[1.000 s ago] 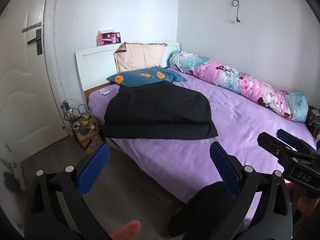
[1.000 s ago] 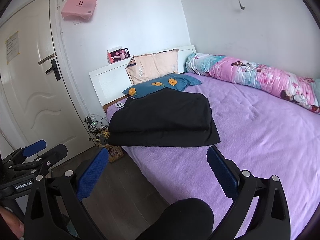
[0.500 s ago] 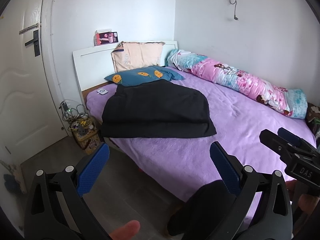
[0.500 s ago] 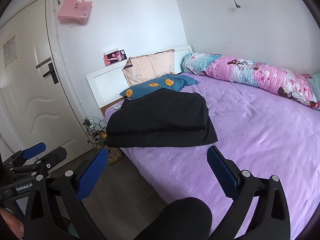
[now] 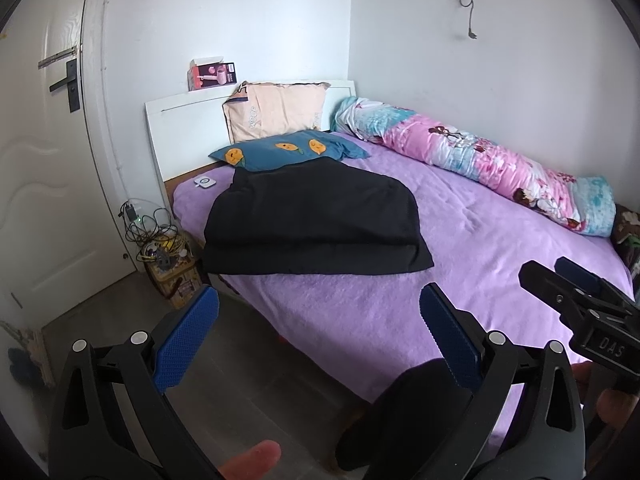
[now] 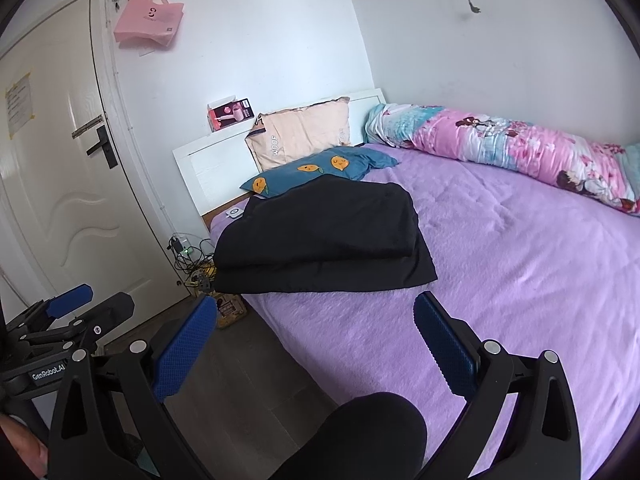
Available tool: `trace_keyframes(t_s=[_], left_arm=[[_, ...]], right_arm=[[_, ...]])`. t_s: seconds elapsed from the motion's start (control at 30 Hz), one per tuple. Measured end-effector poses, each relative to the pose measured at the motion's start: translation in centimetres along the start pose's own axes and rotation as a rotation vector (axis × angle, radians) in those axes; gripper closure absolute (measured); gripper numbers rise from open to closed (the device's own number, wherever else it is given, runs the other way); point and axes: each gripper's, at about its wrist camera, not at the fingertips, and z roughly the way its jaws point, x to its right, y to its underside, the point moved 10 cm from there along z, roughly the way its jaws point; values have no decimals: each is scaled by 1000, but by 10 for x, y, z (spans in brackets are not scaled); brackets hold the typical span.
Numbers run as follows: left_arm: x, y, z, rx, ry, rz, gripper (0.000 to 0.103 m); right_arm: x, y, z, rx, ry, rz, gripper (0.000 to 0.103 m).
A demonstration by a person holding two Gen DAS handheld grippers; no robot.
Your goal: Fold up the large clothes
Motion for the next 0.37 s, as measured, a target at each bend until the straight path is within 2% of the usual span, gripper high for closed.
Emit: trace_keyframes(t_s=[0.1, 0.17, 0.37], left_arm=[[0, 1, 0, -2, 3, -1, 5], [4, 2, 3, -23, 34, 3, 5], [-2, 1, 5, -20, 3, -2, 5]], right_arm=[[0, 1, 1, -1, -2, 0, 6], [-1, 2, 1, -2, -2, 1, 6], [-1, 3, 3, -2, -3, 3, 6]])
